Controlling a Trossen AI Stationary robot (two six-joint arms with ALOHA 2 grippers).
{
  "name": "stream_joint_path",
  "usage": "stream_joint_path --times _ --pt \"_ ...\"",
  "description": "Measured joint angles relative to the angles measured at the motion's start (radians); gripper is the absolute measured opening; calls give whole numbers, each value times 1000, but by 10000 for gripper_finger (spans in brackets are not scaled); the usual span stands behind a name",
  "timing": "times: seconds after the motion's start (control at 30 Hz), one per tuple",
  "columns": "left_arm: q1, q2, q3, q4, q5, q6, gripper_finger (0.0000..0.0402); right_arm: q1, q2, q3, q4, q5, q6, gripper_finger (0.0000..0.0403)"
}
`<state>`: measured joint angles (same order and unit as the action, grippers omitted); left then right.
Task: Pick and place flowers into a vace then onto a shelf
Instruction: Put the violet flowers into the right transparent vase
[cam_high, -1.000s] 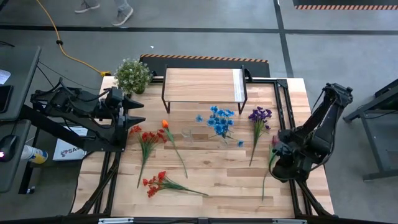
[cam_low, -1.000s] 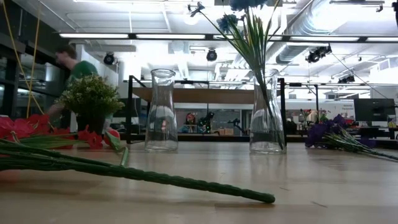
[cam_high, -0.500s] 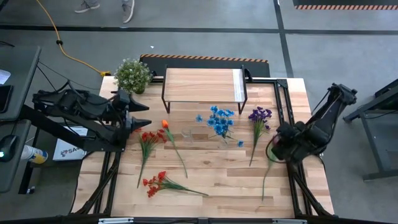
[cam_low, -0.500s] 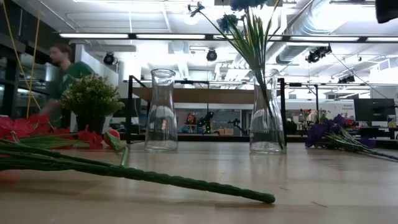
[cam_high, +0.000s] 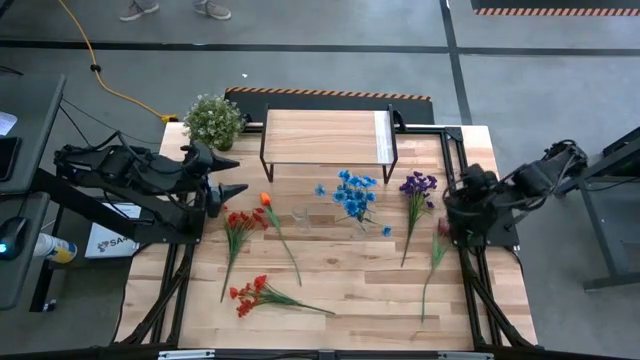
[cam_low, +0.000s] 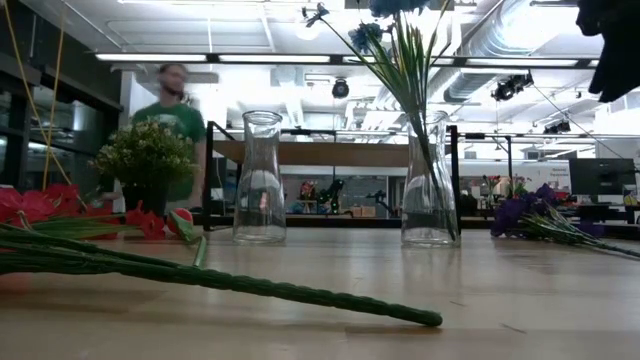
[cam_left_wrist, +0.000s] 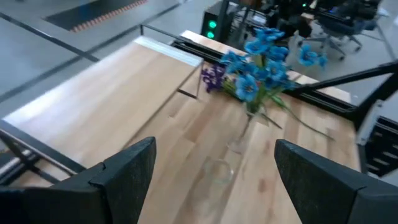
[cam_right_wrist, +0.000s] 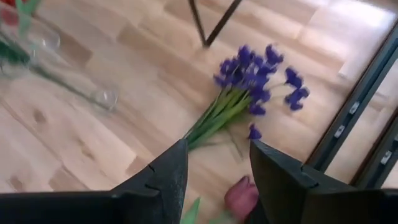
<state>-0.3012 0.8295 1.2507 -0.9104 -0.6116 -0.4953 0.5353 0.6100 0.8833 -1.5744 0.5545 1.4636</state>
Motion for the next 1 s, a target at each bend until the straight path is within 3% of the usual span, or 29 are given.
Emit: stream_joint_path --times 0.43,1.0 --pt "0 0 0 -8 -28 4 360 -125 -212 0 50 118 -129 170" --pt "0 0 0 -7 -29 4 360 -133 -220 0 402 199 -555 185"
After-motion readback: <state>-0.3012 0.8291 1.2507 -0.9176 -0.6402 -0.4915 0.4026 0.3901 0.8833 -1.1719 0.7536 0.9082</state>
